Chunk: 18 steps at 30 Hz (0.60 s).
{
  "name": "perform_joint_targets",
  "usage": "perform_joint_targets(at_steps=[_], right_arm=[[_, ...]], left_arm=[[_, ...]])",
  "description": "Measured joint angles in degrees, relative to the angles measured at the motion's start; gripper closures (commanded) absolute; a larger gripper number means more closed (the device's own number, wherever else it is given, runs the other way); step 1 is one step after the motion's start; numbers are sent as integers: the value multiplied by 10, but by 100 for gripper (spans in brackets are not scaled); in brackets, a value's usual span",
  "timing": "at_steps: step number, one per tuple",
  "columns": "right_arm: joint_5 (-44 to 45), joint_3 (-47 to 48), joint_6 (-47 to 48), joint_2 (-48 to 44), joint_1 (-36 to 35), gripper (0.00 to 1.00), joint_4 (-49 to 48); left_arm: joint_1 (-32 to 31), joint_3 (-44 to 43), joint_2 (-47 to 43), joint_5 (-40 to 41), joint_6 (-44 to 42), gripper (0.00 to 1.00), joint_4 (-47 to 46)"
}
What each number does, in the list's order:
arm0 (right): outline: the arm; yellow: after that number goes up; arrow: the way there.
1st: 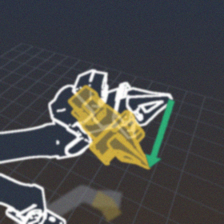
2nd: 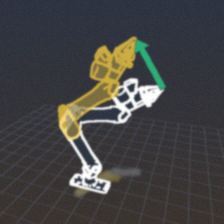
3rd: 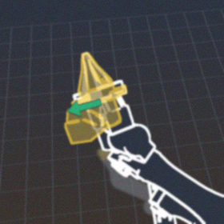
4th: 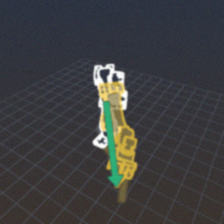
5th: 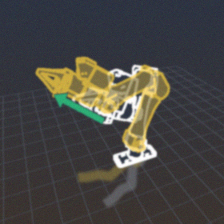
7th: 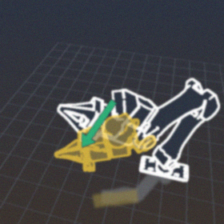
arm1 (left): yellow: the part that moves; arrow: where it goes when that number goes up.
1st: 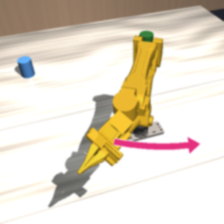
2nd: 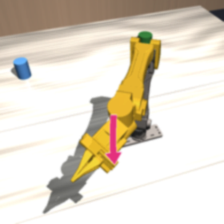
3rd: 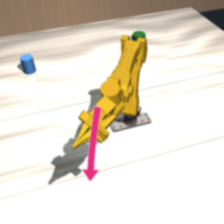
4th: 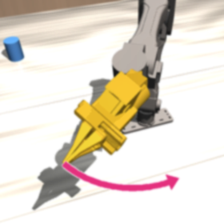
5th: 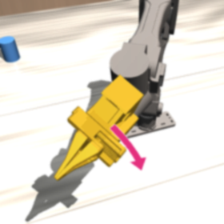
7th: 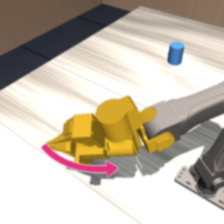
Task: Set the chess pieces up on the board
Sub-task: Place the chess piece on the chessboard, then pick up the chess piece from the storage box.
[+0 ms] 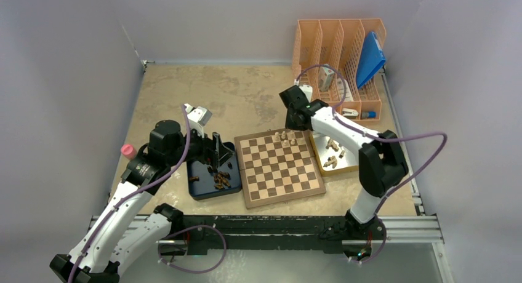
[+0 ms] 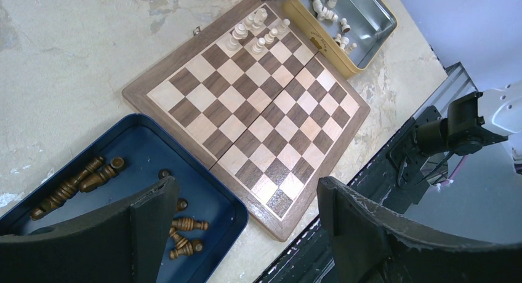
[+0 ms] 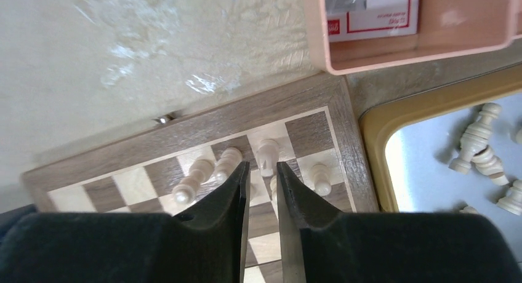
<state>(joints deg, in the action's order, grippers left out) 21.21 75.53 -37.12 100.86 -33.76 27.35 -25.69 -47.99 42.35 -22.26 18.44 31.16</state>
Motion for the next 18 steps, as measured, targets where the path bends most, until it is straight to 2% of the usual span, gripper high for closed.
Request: perform_joint_targets(at_steps=[7, 12, 18], right_arm=[[38, 0, -13, -80, 0, 75, 2], [85, -3, -36, -105, 7, 75, 4], [108, -59, -54, -159, 73, 72, -7]], left_arm=[[0, 0, 0, 0, 0, 17, 0], [0, 0, 0, 0, 0, 17, 0], [0, 0, 0, 0, 0, 17, 0]])
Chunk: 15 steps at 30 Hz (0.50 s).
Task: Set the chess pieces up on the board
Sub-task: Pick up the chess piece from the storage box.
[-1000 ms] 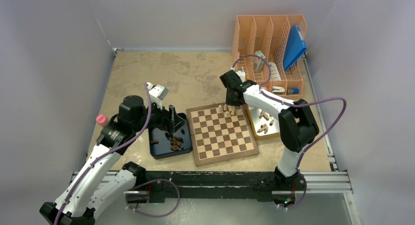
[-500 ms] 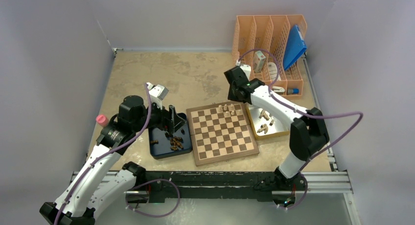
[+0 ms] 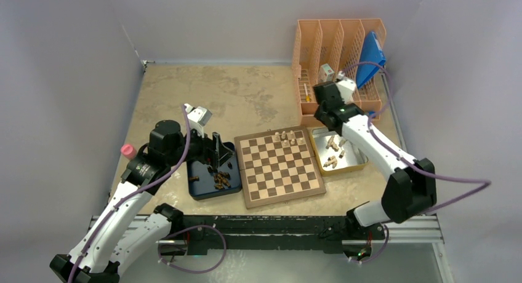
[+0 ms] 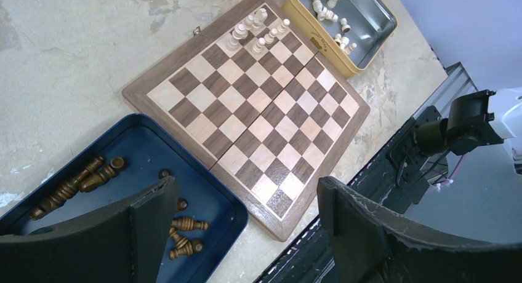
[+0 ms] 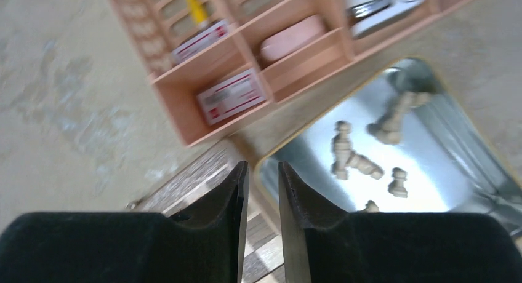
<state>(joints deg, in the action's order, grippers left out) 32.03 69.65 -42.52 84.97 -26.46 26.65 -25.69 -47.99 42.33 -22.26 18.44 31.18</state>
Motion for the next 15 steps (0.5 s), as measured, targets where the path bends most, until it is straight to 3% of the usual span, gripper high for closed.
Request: perform_joint_targets(at_steps=[7, 15], right_arm=[[-2, -97, -10, -87, 97, 66, -43], [-31, -168, -21, -92, 174, 62, -87]], left_arm=[[0, 0, -1, 0, 0, 17, 0], [0, 0, -3, 0, 0, 17, 0]])
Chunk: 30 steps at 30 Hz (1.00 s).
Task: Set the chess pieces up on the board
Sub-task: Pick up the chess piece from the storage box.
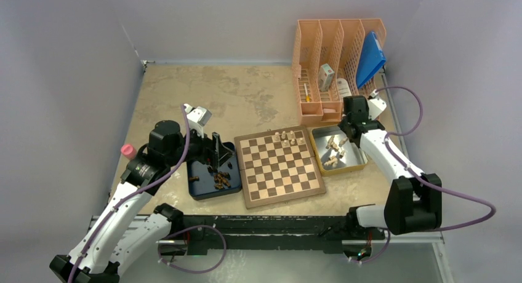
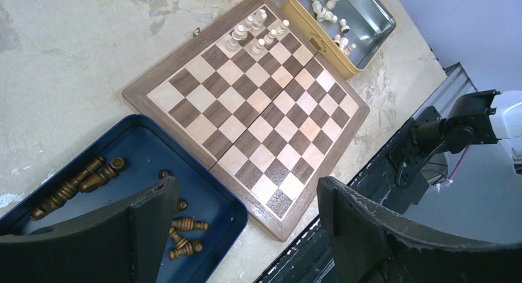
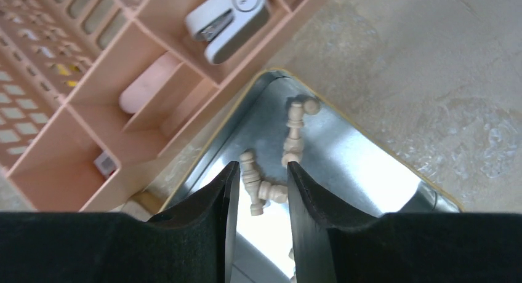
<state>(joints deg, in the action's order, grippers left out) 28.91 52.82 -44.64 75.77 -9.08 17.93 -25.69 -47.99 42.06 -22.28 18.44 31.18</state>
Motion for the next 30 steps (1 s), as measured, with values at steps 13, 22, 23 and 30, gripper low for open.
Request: perform_joint_targets(at_steps=[13, 22, 23, 30], right_arm=[[-39, -43, -26, 75, 43, 62, -63], [-40, -45, -54, 99, 47, 64, -68], [-40, -45, -57, 99, 47, 64, -68], [-39, -46, -74, 101, 47, 67, -66]], left_arm=[[0, 0, -2, 0, 0, 17, 0], [0, 0, -2, 0, 0, 17, 0], [0, 0, -2, 0, 0, 17, 0], [0, 0, -2, 0, 0, 17, 0]])
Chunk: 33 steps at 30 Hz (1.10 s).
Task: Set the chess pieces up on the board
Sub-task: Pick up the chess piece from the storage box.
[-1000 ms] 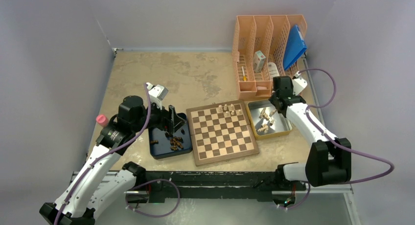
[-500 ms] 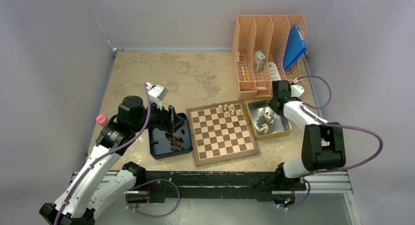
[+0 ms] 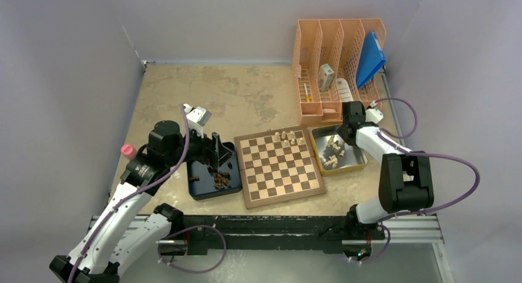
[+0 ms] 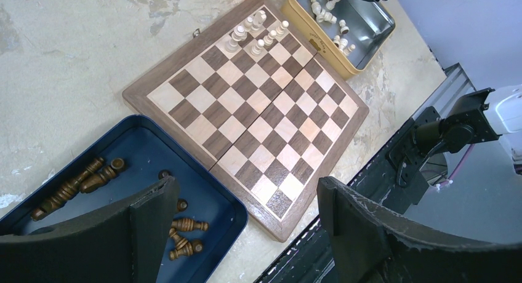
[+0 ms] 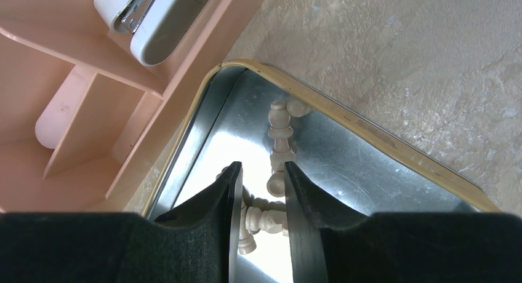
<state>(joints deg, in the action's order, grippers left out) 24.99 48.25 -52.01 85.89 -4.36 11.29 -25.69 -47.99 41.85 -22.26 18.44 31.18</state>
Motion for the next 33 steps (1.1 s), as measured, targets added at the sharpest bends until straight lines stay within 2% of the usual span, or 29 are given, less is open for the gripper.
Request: perform_joint_targets(at_steps=[11, 24, 33], right_arm=[[-3, -9, -15, 0, 0, 69, 9], [-11, -11, -15, 0, 0, 80, 13], [-7, -11, 15, -11, 0, 82, 16]], left_arm=[[0, 0, 0, 0, 0, 17, 0], [0, 0, 0, 0, 0, 17, 0], [0, 0, 0, 0, 0, 17, 0]])
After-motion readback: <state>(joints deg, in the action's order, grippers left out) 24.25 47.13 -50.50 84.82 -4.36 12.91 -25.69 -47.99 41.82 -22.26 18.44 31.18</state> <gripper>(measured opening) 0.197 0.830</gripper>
